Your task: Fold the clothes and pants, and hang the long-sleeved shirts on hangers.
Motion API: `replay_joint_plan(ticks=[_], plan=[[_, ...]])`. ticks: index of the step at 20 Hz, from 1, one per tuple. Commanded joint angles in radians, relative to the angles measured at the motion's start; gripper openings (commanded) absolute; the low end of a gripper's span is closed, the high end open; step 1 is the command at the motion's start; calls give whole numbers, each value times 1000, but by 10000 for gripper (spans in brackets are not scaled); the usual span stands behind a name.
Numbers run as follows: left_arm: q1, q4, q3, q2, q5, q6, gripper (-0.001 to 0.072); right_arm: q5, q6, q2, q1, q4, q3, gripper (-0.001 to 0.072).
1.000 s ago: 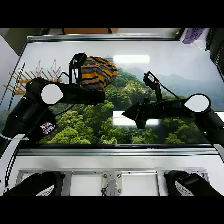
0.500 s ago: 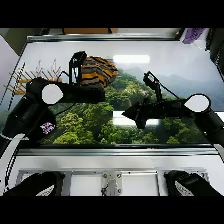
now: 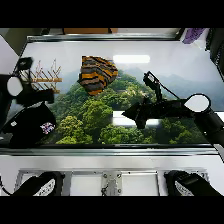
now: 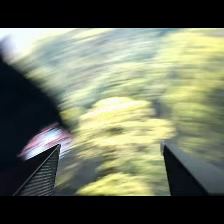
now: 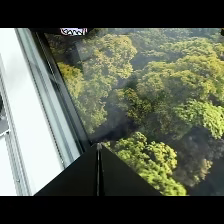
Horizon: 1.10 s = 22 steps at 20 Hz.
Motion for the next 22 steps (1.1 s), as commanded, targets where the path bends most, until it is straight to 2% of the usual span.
replay_joint_plan(ticks=[1,5,7,10,14,15,16,17,20,22], plan=[[296,58,-196,58,66,-5,720,0,0,1,1,0,0,21],[533,-60,-374,29,220,26,720,0,0,1,1,1,0,21],[599,-135,-429,-22,280,57,720,0,0,1,1,0,0,21],[608,-156,-470,-107,343,61,720,0,0,1,1,0,0,21],[546,-157,-470,-181,380,49,720,0,0,1,1,0,0,21],[532,-157,-470,-183,380,32,501,0,0,1,1,1,0,21],[523,-157,-470,-179,380,32,187,0,0,1,1,1,0,21],[513,-157,-470,-161,380,31,30,0,0,1,1,0,0,21],[473,-161,-445,-4,356,33,29,0,0,1,1,3,0,21],[420,-169,-382,170,264,33,29,1,1,1,1,27,0,21]])
